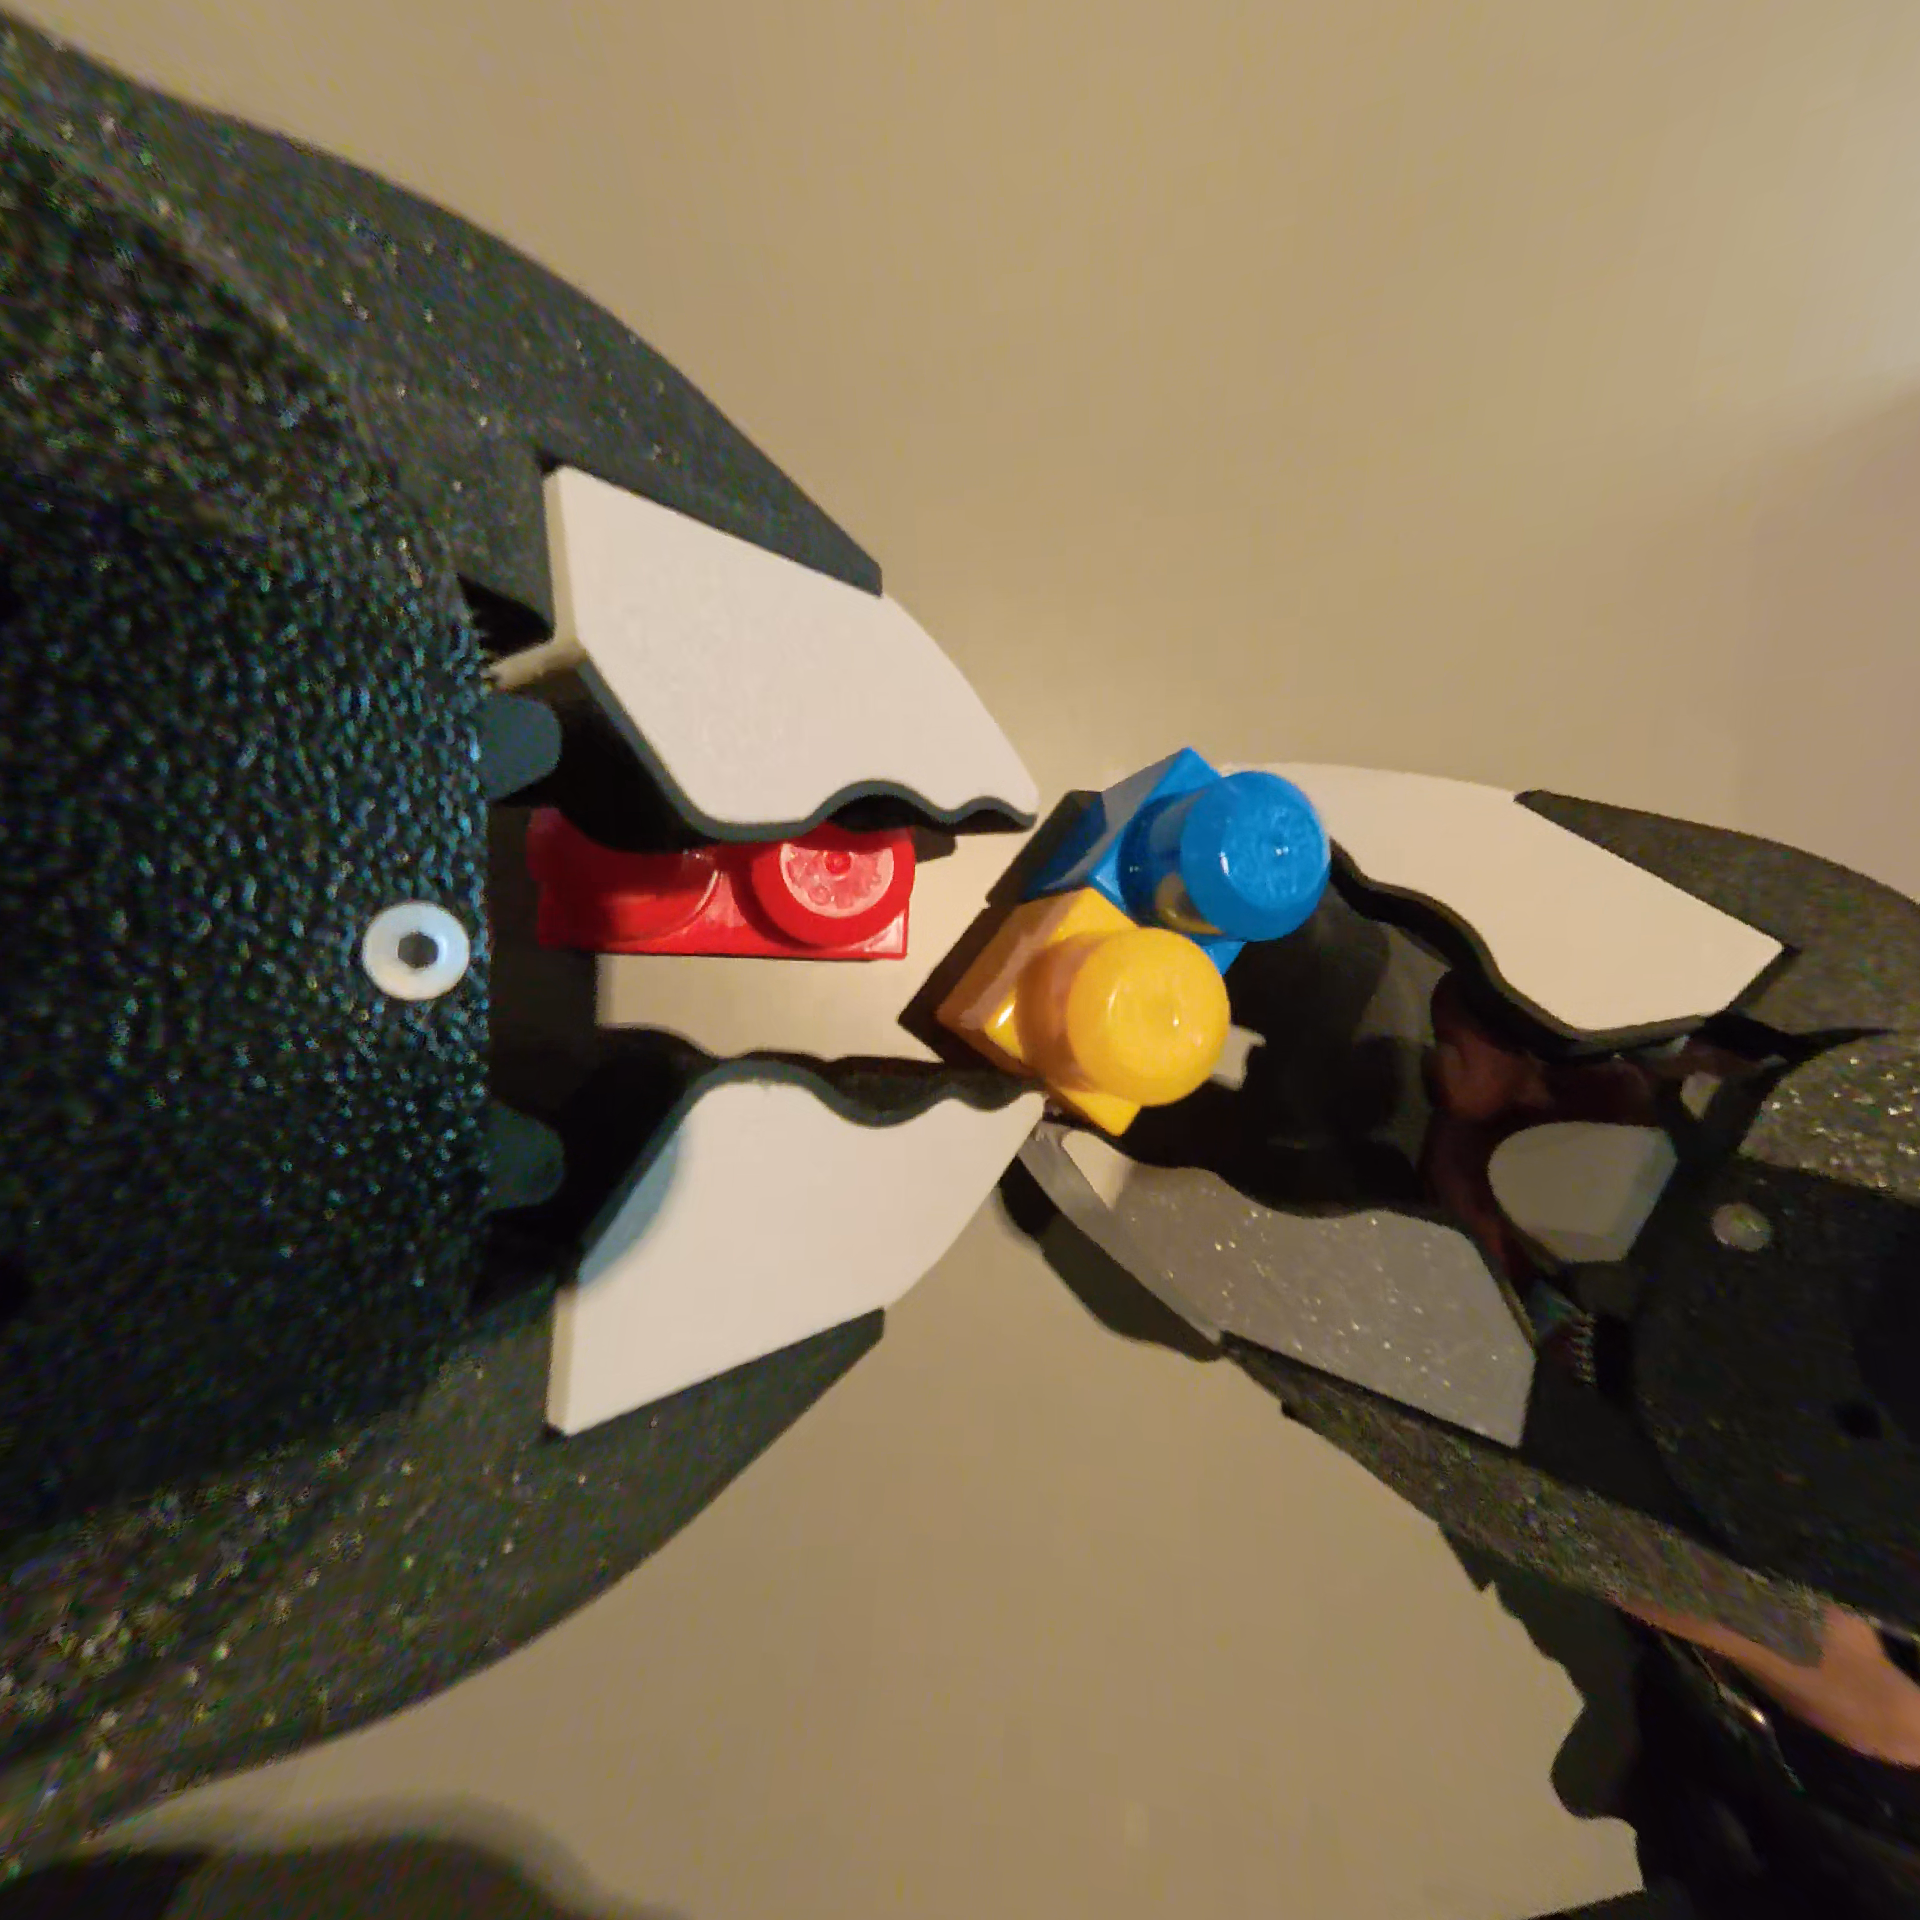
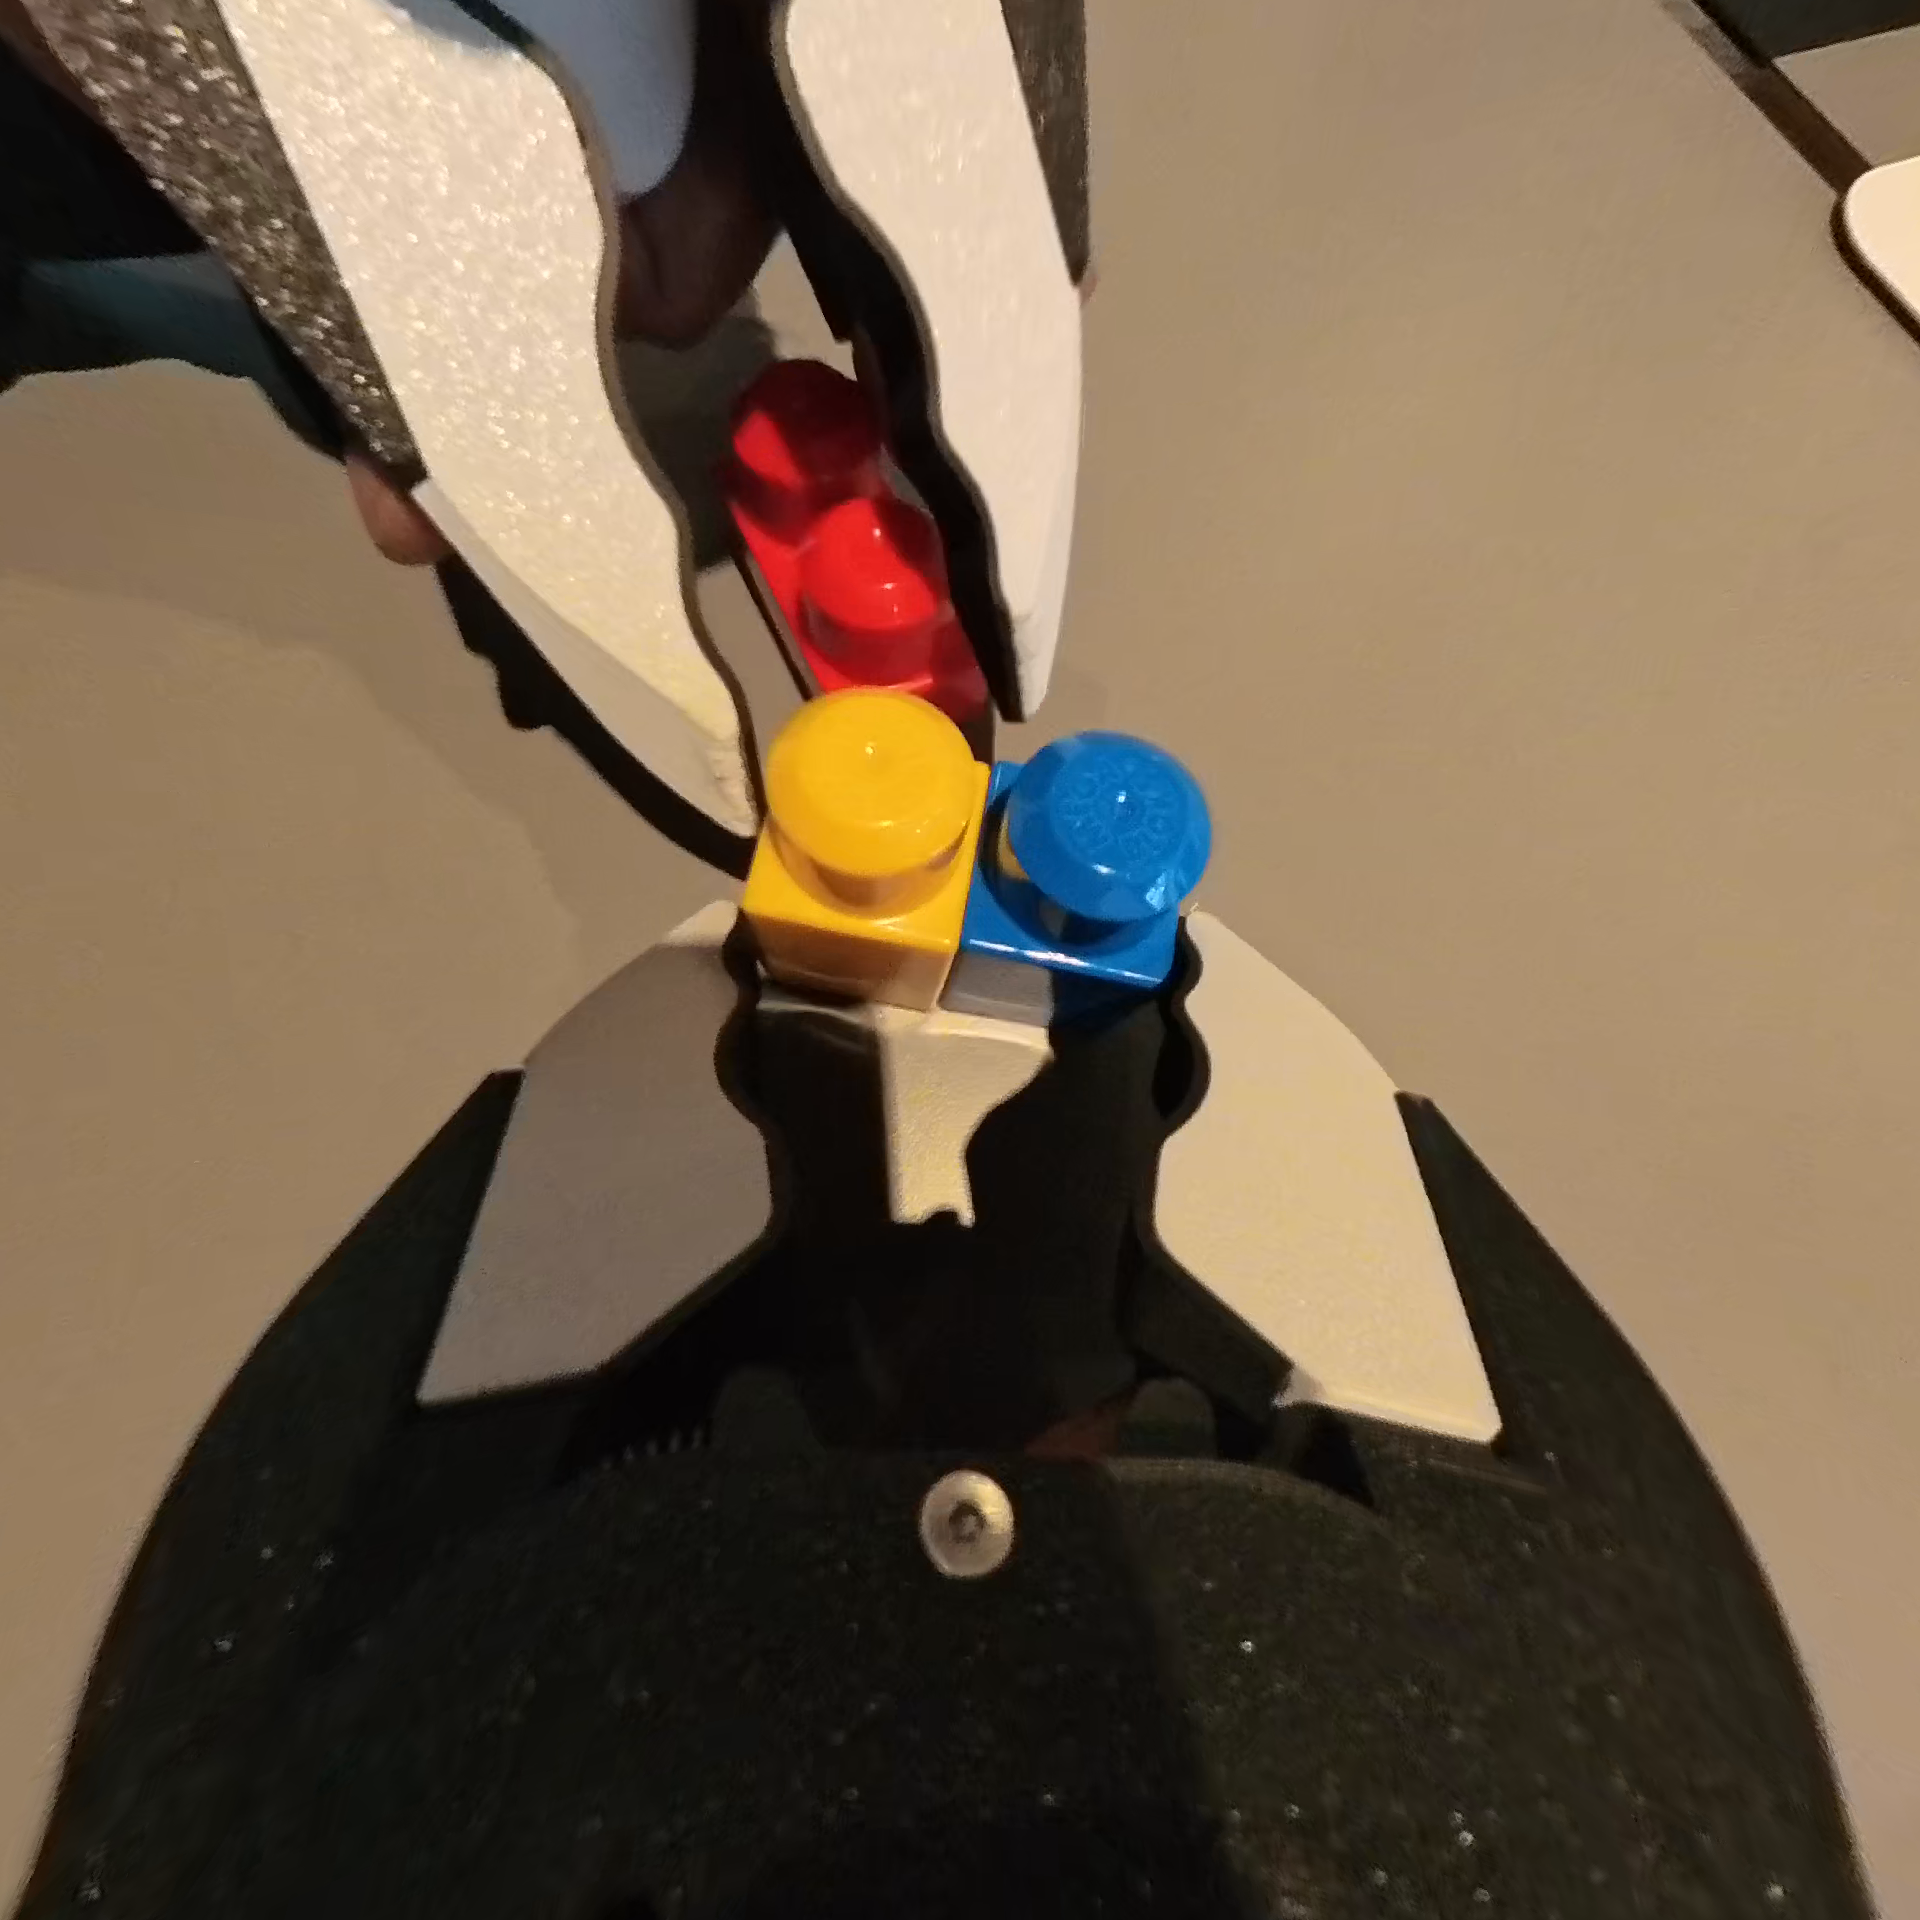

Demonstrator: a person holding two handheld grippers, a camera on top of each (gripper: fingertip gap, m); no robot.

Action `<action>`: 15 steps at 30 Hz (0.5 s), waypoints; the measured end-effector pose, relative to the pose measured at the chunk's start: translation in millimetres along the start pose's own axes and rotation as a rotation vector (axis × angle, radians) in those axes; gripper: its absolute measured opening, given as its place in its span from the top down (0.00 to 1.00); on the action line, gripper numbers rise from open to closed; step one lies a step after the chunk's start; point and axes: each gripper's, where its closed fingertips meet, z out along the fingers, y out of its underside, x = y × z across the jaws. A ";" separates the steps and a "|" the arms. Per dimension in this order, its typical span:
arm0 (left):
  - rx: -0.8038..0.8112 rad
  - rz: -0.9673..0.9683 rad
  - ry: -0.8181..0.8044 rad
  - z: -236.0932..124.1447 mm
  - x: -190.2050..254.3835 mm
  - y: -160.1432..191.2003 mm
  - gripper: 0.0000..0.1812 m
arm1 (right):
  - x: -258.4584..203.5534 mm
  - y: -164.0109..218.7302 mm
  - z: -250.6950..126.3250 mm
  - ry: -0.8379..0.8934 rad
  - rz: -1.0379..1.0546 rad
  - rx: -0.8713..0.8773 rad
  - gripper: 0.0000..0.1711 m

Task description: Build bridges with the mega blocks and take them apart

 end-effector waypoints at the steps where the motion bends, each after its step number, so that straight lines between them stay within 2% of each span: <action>1: -0.004 0.000 0.004 0.1 0.6 1.0 0.76 | -0.8 -0.3 -0.3 -0.007 -0.001 0.003 0.56; 8: 0.008 0.001 0.039 -1.3 5.5 0.4 0.76 | -5.3 -7.6 -7.0 -0.068 -0.050 0.074 0.57; 15: 0.103 0.009 0.076 -12.7 10.9 -13.5 0.76 | -8.4 -20.0 -21.5 -0.151 -0.147 0.213 0.57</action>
